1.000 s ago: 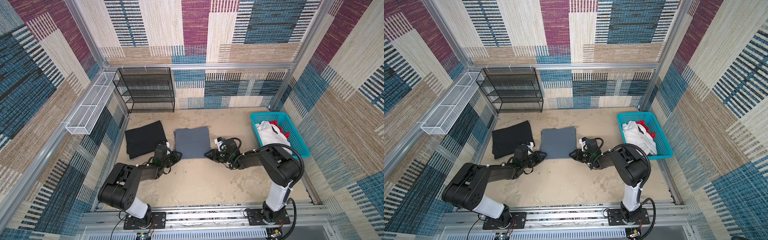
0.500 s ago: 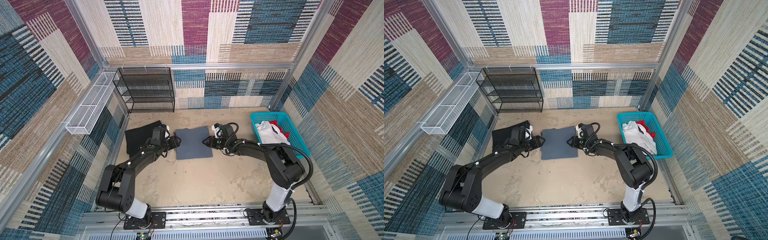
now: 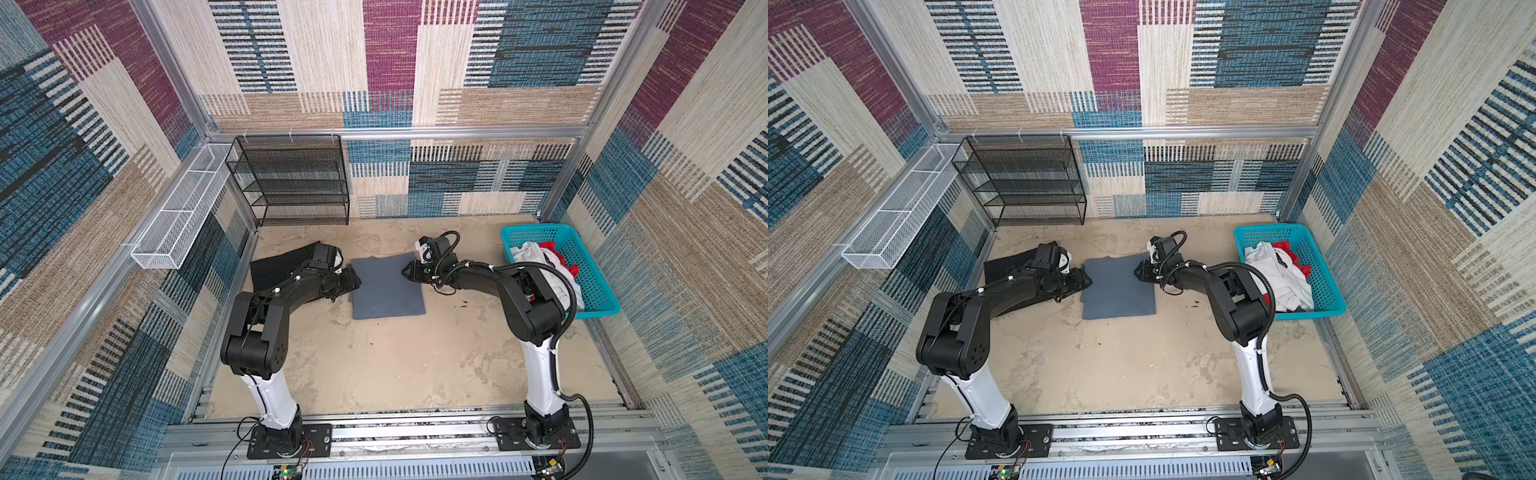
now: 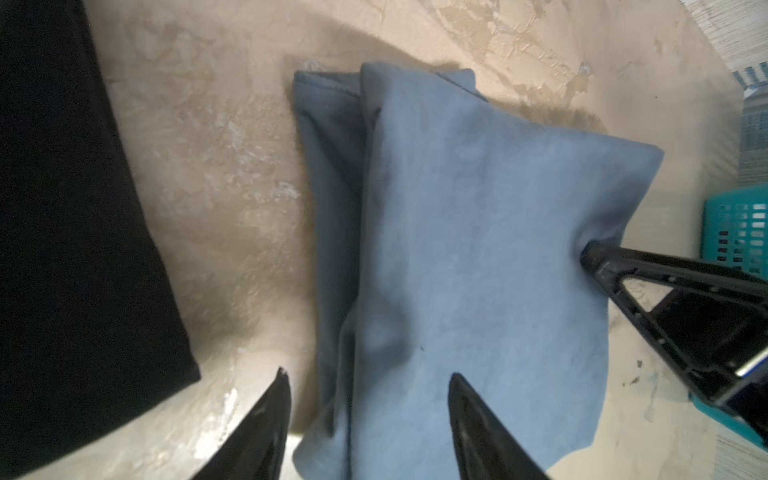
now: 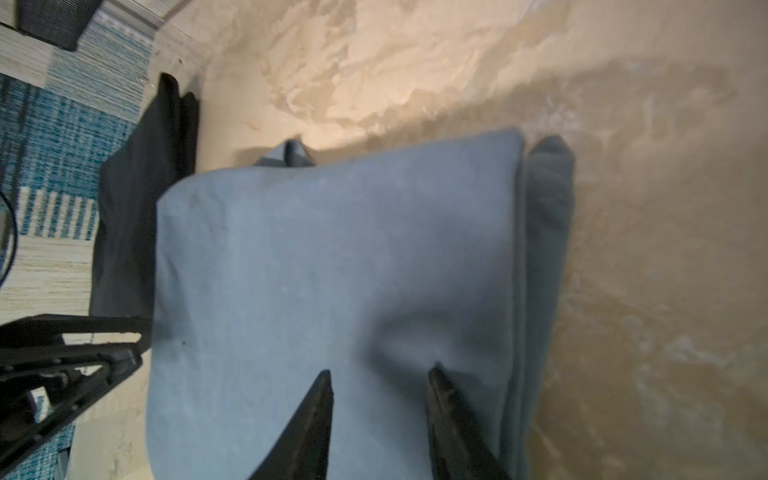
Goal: Fold and stack the t-shirts
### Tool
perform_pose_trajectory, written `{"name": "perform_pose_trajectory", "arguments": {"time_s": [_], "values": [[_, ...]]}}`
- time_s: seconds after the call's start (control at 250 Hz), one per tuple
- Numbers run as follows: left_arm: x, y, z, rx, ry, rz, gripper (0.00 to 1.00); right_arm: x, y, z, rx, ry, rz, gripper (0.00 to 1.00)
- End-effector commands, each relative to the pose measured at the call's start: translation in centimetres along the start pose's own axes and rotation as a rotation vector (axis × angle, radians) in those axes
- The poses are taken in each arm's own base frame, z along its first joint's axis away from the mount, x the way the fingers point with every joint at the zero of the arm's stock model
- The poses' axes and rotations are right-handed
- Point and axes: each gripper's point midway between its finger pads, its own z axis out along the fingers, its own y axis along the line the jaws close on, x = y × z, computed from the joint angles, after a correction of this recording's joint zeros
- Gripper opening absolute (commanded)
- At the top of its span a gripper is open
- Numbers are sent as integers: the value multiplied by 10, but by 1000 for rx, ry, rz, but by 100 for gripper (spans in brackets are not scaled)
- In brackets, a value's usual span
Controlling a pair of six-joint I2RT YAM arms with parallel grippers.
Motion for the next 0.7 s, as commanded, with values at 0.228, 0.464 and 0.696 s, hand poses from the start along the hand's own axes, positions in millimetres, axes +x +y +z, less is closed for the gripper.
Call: {"name": "perform_pose_trajectory", "arguments": {"time_s": [0.228, 0.464, 0.696], "values": [[0, 1, 20, 77, 44, -56, 54, 13, -13, 0, 15, 30, -3, 40], [0, -7, 42, 167, 58, -96, 41, 16, -10, 0, -2, 44, 2, 39], [-15, -19, 39, 197, 15, -95, 1, 10, 2, -6, -50, 31, -22, 39]]}}
